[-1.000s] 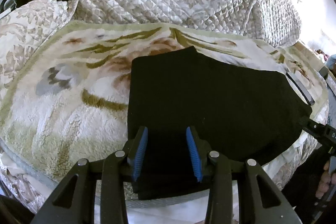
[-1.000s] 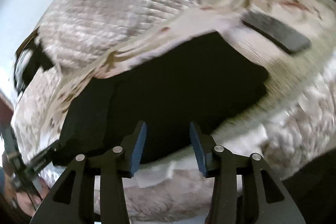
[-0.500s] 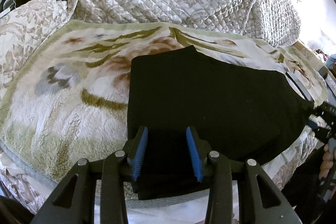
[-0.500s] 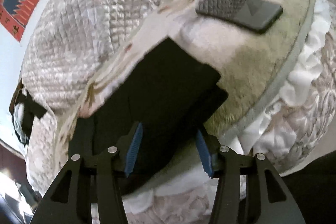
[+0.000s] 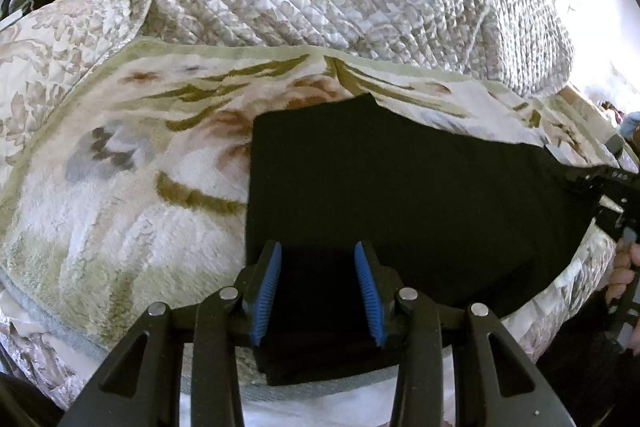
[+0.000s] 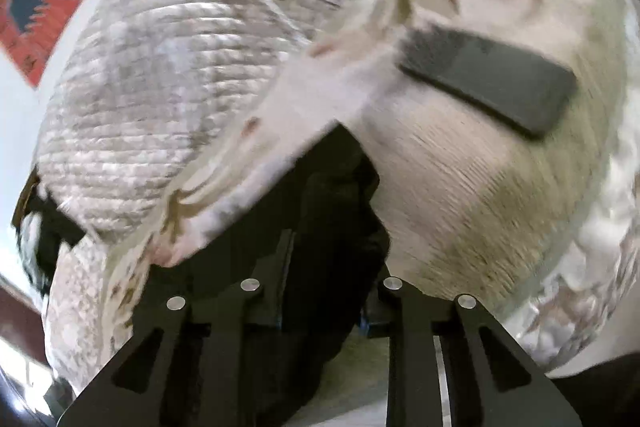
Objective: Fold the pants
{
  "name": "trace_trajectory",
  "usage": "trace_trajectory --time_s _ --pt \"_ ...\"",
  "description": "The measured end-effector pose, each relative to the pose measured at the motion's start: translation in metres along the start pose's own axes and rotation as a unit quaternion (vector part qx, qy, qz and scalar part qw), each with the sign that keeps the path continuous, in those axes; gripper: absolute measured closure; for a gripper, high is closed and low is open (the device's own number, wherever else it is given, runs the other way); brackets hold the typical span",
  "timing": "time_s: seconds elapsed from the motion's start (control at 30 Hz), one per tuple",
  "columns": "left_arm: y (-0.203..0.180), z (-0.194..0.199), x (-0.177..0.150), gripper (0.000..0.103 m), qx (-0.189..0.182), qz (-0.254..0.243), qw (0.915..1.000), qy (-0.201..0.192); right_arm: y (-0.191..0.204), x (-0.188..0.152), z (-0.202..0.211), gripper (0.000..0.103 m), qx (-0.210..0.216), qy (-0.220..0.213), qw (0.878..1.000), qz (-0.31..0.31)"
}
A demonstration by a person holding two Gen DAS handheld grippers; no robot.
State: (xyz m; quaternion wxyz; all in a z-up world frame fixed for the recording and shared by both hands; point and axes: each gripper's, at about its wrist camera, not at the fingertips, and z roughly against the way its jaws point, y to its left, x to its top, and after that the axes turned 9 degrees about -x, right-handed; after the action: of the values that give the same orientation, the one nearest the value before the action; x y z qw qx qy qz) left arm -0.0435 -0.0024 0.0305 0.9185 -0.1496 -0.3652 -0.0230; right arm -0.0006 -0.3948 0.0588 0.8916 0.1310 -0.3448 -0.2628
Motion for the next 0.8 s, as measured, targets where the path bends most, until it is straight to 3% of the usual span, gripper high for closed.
trace_trajectory --time_s 0.13,0.27,0.4,0.5,0.6,0.67,0.8 --pt "0.015 0.008 0.008 0.062 0.019 0.021 0.9994 -0.019 0.048 0.004 0.023 0.08 0.044 -0.02 0.997 0.066" --pt "0.039 0.018 0.014 0.062 0.039 0.056 0.997 -0.036 0.11 -0.009 0.041 0.08 0.108 -0.023 0.983 0.144" --pt "0.058 0.026 0.014 0.062 0.057 0.088 0.9934 -0.046 0.174 -0.051 0.039 0.08 0.174 0.009 0.957 0.234" --pt "0.07 0.032 0.014 0.062 0.068 0.108 0.9905 -0.051 0.21 -0.098 0.011 0.08 0.201 0.067 0.931 0.299" --pt "0.079 0.036 0.014 0.062 0.069 0.123 0.9885 -0.055 0.224 -0.146 -0.03 0.08 0.197 0.145 0.907 0.341" --pt "0.083 0.039 0.012 0.062 0.069 0.128 0.9878 -0.056 0.225 -0.166 -0.04 0.08 0.188 0.141 0.9 0.366" --pt "0.089 0.041 0.011 0.062 0.068 0.138 0.9865 -0.057 0.23 -0.159 -0.025 0.08 0.186 0.119 0.903 0.369"
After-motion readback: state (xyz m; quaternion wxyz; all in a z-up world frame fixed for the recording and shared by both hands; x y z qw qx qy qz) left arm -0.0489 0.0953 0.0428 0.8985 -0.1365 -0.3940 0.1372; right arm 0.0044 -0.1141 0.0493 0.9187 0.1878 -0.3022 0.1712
